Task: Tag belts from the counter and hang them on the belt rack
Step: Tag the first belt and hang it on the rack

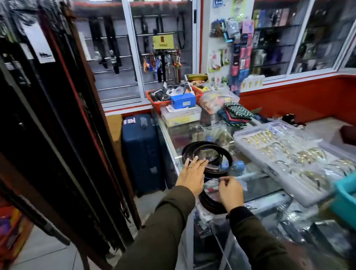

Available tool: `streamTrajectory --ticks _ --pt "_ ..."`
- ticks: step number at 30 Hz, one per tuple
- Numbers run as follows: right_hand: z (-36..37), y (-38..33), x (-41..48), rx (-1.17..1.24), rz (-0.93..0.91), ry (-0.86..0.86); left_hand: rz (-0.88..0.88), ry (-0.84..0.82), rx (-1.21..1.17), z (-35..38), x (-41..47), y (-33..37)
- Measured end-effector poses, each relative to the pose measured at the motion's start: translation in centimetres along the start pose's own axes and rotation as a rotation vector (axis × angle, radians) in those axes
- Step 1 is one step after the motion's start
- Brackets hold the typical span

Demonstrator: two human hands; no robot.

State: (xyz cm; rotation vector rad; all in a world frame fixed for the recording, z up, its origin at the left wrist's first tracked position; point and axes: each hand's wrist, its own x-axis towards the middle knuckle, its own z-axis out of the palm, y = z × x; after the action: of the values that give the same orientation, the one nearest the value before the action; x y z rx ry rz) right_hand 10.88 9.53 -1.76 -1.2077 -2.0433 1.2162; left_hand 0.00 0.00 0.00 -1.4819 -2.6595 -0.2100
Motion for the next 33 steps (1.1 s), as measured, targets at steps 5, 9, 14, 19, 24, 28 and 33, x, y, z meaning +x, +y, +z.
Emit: streamTrajectory --ticks 5,9,14,19,24,28,33 --pt "0.0 1.2 2.1 0.374 0.427 -0.283 0.038 -0.167 0.091 0.3 2.5 1.9" --pt "-0.2 0.5 2.7 0.660 0.505 -0.322 0.011 -0.184 0.118 0.0 3.6 2.6" --pt "0.1 0.3 3.1 0.880 0.532 -0.268 -0.028 -0.134 -0.011 -0.9 3.6 3.2" --pt "0.1 -1.4 2.6 1.094 0.399 -0.158 -0.089 0.094 -0.296 -2.8 2.2 2.5" --pt "0.2 -4.9 1.7 1.059 0.171 -0.232 -0.174 0.345 -0.536 -4.5 -0.3 0.6" --pt "1.8 -8.1 -0.3 0.952 -0.006 -0.308 -0.285 0.524 -0.626 -6.0 -3.1 -1.9" --pt "4.3 -11.7 -2.9 0.832 -0.169 -0.424 -0.403 0.656 -0.666 -7.7 -7.3 -5.0"
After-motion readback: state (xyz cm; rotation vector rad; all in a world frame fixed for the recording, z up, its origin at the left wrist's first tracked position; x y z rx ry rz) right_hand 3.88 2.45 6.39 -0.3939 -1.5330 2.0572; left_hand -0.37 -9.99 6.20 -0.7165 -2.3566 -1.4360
